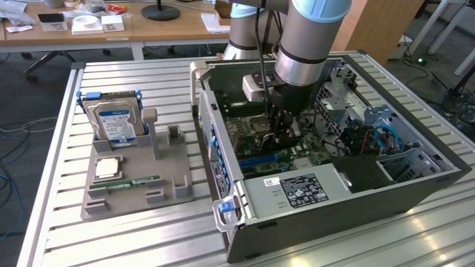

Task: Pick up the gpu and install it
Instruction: 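Insert the gpu into the slot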

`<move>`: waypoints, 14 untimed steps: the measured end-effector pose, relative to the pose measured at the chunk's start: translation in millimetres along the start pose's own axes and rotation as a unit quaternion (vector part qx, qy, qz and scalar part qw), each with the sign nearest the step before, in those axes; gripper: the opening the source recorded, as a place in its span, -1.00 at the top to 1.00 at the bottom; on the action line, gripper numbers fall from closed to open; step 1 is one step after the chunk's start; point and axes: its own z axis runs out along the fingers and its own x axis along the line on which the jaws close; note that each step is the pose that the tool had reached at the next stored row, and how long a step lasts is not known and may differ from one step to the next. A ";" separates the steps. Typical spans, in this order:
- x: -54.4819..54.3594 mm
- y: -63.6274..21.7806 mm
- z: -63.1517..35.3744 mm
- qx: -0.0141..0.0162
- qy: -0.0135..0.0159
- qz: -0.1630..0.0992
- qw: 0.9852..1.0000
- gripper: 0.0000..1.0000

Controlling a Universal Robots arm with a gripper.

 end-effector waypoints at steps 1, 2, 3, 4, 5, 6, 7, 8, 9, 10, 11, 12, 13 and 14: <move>0.1 0.6 0.0 0.000 0.000 0.000 1.000 0.47; 0.3 1.0 0.0 0.000 0.000 0.000 1.000 0.47; 0.7 1.2 0.0 0.000 0.000 0.000 1.000 0.47; 1.1 1.4 -0.1 0.000 0.000 0.000 1.000 0.47; 1.6 1.7 -0.1 0.000 0.000 0.000 1.000 0.47; 1.7 2.1 -0.1 0.000 0.000 0.000 1.000 0.47; 1.7 2.6 -0.1 0.000 0.000 0.000 1.000 0.47; 1.7 3.1 -0.1 0.000 0.000 0.000 1.000 0.47; 1.7 3.6 -0.1 0.000 0.000 0.000 1.000 0.47; 1.7 4.2 -0.1 0.000 0.000 0.000 1.000 0.47; 1.7 4.7 0.0 0.000 0.000 0.000 1.000 0.47; 1.7 5.2 0.0 0.000 0.000 0.000 1.000 0.47; 1.8 5.7 -0.1 0.000 0.000 0.000 1.000 0.47; 1.8 6.2 0.0 0.000 0.000 0.000 1.000 0.47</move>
